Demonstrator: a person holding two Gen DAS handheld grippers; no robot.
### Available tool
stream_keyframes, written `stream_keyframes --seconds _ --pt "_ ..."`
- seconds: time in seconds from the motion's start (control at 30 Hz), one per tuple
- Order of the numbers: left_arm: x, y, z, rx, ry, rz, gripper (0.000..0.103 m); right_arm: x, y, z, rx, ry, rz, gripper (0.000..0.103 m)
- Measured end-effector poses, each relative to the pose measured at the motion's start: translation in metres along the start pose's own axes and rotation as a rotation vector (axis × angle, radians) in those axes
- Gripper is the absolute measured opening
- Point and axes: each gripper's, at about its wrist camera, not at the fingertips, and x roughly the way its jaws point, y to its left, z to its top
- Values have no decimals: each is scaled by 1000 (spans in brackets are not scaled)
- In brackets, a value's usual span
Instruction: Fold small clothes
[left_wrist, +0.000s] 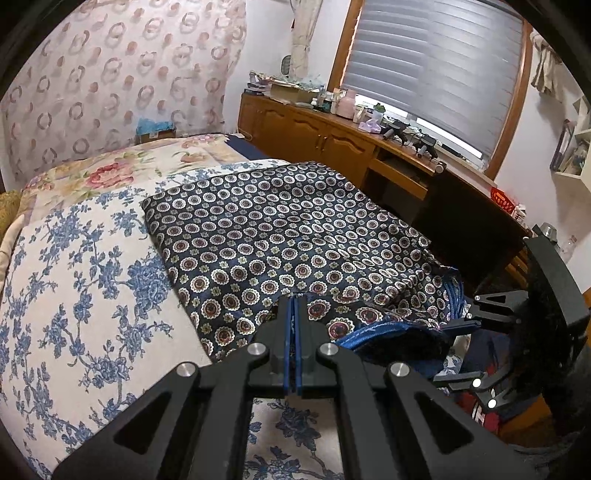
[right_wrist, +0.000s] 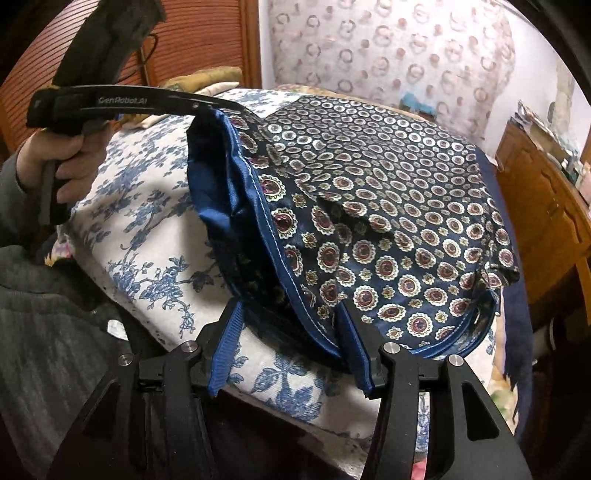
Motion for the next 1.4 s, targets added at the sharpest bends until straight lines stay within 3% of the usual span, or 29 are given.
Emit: stream_keyframes --seconds 0.3,0.4,0.47,0.57,0.97,1.4 --pt "-3 7 -8 -26 1 -7 0 6 0 -1 -9 -19 -15 53" --pt "-7 7 -10 -26 -3 -8 0 5 -4 -1 -2 -34 -20 31" --pt "-10 6 -11 -25 -5 -7 0 5 -9 -1 8 -45 -32 11" --pt "-13 5 -11 -24 -9 -5 0 1 -15 1 33 -78 -36 4" --pt "-40 2 4 11 -80 45 0 -33 -33 51 18 -273 -99 2" --pt "-28 34 36 16 -89 77 0 -10 -58 141 -71 -313 -130 2"
